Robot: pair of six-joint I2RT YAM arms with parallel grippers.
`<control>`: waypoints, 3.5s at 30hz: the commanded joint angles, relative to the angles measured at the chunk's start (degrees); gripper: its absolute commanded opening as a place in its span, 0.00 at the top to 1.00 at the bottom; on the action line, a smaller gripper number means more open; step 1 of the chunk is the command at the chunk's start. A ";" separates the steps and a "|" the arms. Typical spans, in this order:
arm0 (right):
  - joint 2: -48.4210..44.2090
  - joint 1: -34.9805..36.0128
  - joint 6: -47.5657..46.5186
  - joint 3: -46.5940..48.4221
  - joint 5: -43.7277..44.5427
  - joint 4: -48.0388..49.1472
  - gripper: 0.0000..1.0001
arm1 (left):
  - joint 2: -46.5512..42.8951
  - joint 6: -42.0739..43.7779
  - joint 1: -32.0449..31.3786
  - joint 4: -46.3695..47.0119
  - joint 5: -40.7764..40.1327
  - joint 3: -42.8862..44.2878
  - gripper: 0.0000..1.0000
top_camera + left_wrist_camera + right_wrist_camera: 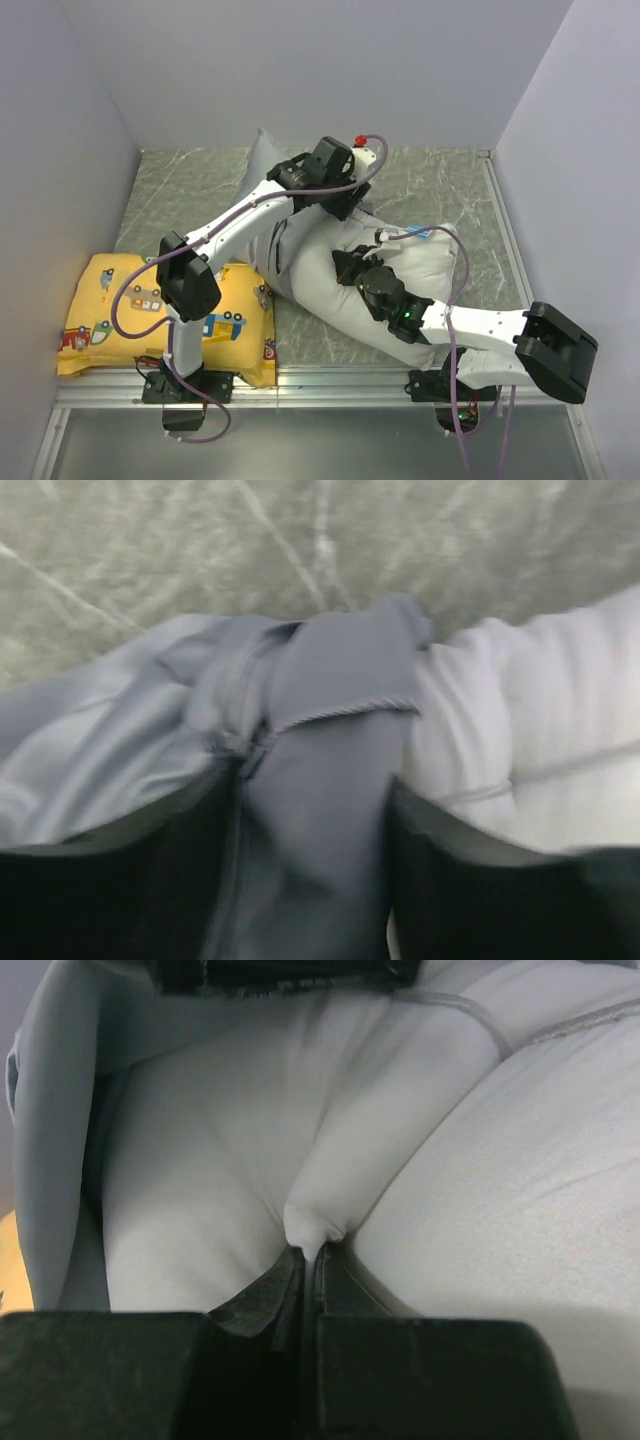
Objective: Remove the pillowcase from the pillow
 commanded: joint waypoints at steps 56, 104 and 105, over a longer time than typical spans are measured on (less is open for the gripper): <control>-4.93 -19.85 -7.22 23.79 -12.22 -40.32 0.17 | -32.67 -36.67 0.99 46.16 -10.36 -60.75 1.00; 9.67 -32.28 -14.34 39.36 -22.24 -42.44 0.21 | -38.47 -41.94 17.51 36.49 -7.54 -59.69 0.60; 10.81 -32.18 -15.04 40.07 -22.94 -41.92 0.19 | -38.55 -41.94 17.16 36.40 -7.63 -59.78 0.59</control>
